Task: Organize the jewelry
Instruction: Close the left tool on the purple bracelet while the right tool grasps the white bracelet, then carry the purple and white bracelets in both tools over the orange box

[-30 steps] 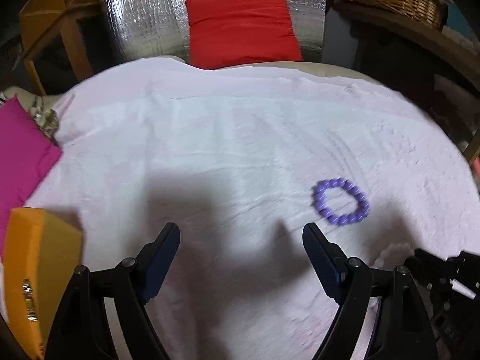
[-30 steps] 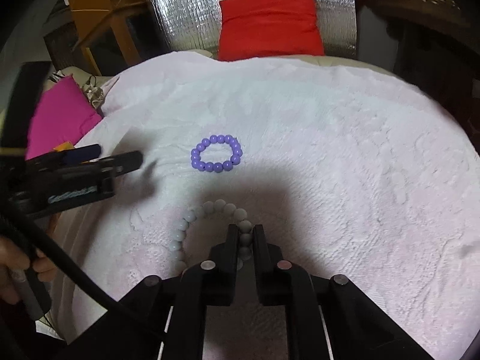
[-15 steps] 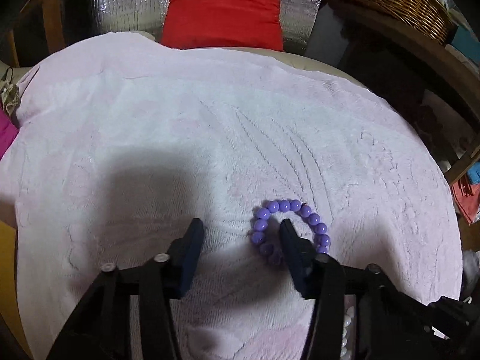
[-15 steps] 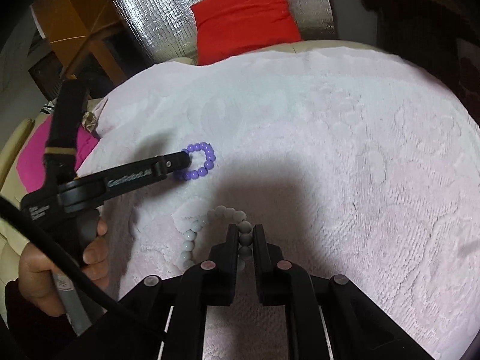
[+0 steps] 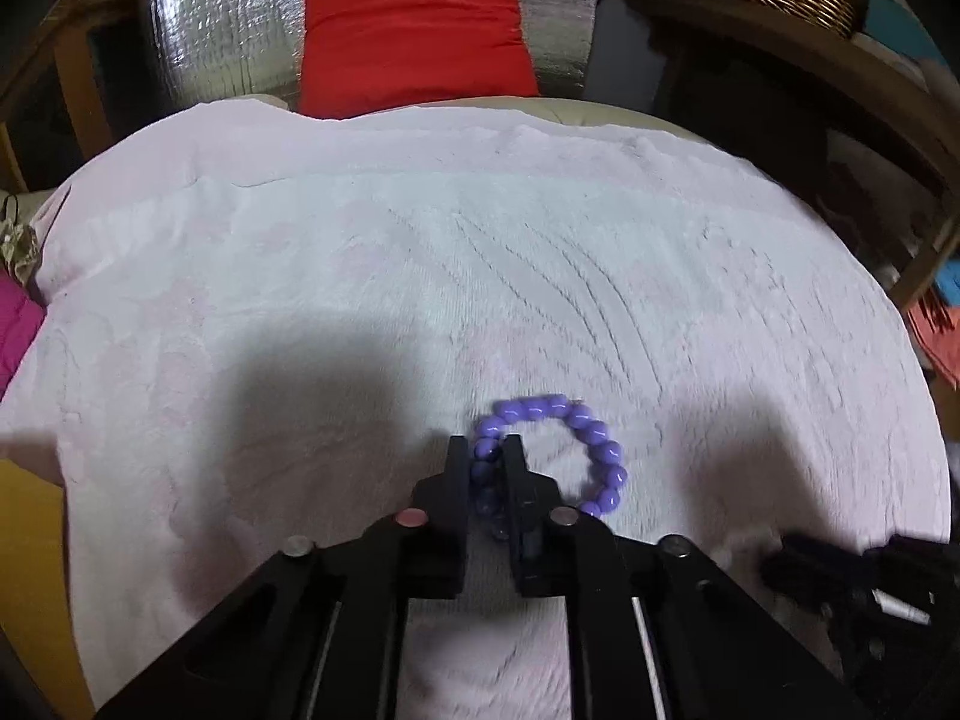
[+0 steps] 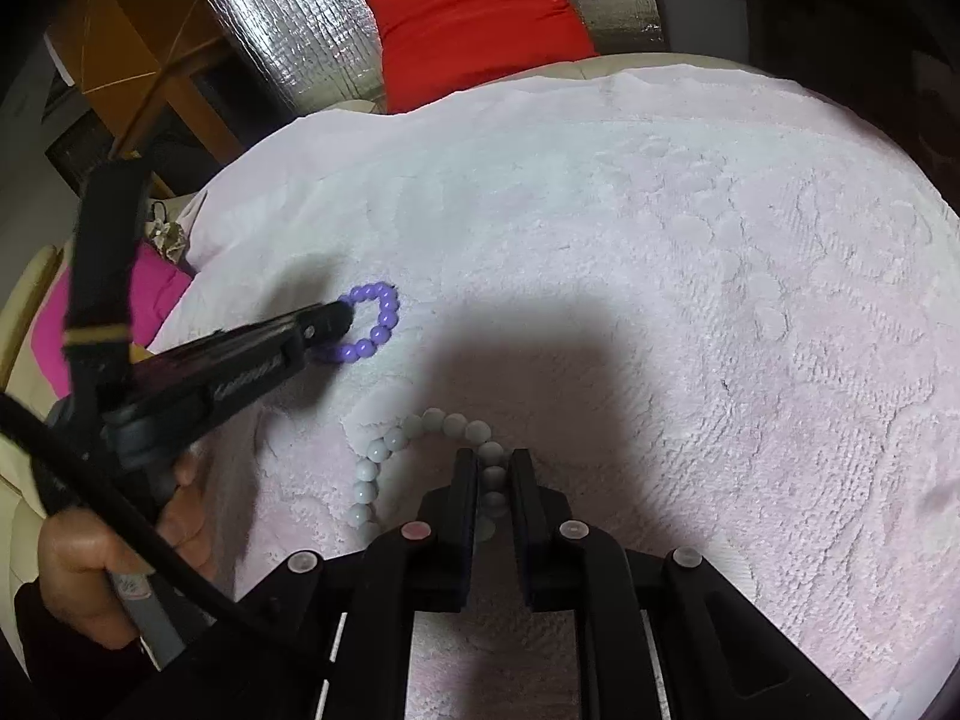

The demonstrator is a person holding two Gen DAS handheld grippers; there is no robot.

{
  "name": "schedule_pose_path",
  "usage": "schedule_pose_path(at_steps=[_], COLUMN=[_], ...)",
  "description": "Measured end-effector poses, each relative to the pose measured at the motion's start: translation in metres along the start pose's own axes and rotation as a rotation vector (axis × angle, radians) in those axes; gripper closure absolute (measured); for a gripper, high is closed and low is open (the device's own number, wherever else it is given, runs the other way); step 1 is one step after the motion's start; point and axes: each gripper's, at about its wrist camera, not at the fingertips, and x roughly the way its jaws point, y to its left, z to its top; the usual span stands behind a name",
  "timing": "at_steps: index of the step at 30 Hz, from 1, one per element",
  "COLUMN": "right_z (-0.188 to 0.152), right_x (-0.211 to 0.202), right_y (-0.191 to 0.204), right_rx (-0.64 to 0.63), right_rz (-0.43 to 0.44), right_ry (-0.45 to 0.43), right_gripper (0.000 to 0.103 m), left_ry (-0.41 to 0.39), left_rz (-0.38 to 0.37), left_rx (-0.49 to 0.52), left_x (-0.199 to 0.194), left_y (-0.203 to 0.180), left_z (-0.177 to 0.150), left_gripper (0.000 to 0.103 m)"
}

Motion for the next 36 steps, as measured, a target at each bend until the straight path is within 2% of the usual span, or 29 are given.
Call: schedule_pose_path(at_steps=[4,10,20,30,36], right_z=[-0.001,-0.001,0.000,-0.010,-0.020], right_x=[0.003,-0.004,-0.019,-0.035,-0.049], right_y=[0.007,0.026,0.057,0.095,0.113], right_rx=[-0.032,-0.045,-0.055,-0.114,-0.147], right_rz=[-0.029,-0.015,0.057,0.113,0.139], right_ry=[-0.018,-0.070,-0.163,-0.221,-0.239], right_gripper=[0.088,0.092,0.092,0.092,0.092], left_ry=[-0.002,0.008,-0.017,-0.086,-0.143], left_rz=[-0.007,0.003,0.023,0.034,0.084], left_rx=[0.022,0.018,0.015,-0.007,-0.012], left_x=[-0.014,-0.027,-0.057,-0.098,-0.130], left_y=[0.013,0.034,0.064,0.074,0.070], left_z=[-0.012,-0.027,-0.048,-0.061,-0.069], left_gripper=[0.093,0.093,0.093,0.093,0.093])
